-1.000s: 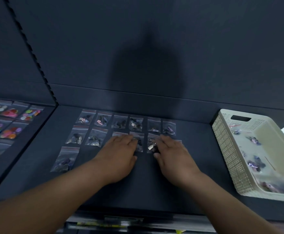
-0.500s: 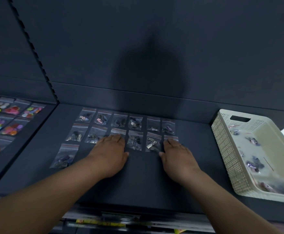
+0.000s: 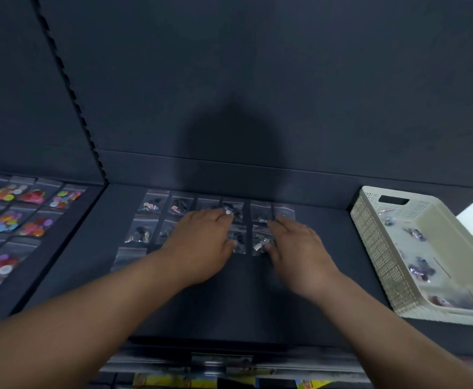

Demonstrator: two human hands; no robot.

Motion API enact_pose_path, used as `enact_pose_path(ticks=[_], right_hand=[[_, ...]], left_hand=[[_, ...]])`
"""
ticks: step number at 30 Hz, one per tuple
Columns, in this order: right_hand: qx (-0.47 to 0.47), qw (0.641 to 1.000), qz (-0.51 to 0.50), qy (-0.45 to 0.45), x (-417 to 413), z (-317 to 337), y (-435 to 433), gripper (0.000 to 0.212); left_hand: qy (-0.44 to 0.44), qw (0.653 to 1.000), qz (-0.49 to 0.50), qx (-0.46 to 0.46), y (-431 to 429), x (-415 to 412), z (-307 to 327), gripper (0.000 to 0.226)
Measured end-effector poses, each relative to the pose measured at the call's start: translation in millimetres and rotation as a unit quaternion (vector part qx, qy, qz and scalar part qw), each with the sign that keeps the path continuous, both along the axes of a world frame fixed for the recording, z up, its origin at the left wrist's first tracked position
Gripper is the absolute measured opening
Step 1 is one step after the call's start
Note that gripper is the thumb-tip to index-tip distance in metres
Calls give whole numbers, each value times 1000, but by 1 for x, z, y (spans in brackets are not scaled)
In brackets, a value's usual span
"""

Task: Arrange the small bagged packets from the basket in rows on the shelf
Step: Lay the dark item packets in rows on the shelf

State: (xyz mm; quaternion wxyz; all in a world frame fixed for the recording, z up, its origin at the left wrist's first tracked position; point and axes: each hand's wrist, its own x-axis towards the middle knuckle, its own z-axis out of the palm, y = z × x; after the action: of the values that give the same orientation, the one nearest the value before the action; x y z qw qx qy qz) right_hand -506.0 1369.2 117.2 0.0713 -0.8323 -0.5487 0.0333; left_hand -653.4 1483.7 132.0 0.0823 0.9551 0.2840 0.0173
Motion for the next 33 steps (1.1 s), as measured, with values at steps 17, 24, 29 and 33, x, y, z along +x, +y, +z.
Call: enact_pose_path(ticks=[17,24,29,33], right_hand=[[39,986,-159,11,111,72,-119,55],[-122,972,-183,85,212,33,-153,69],[-204,964,-115,130,245,3,-141,89],[-171,976,-60,117,262,-16,-127,68]], left_hand=[[-75,985,-158,-10,-69,112,43,57],[-52,986,-135,-78,-111,203,26,55],[-16,986,-113,-120,-126,236,14,55],[8,987,-94,-132,-128,244,11,56]])
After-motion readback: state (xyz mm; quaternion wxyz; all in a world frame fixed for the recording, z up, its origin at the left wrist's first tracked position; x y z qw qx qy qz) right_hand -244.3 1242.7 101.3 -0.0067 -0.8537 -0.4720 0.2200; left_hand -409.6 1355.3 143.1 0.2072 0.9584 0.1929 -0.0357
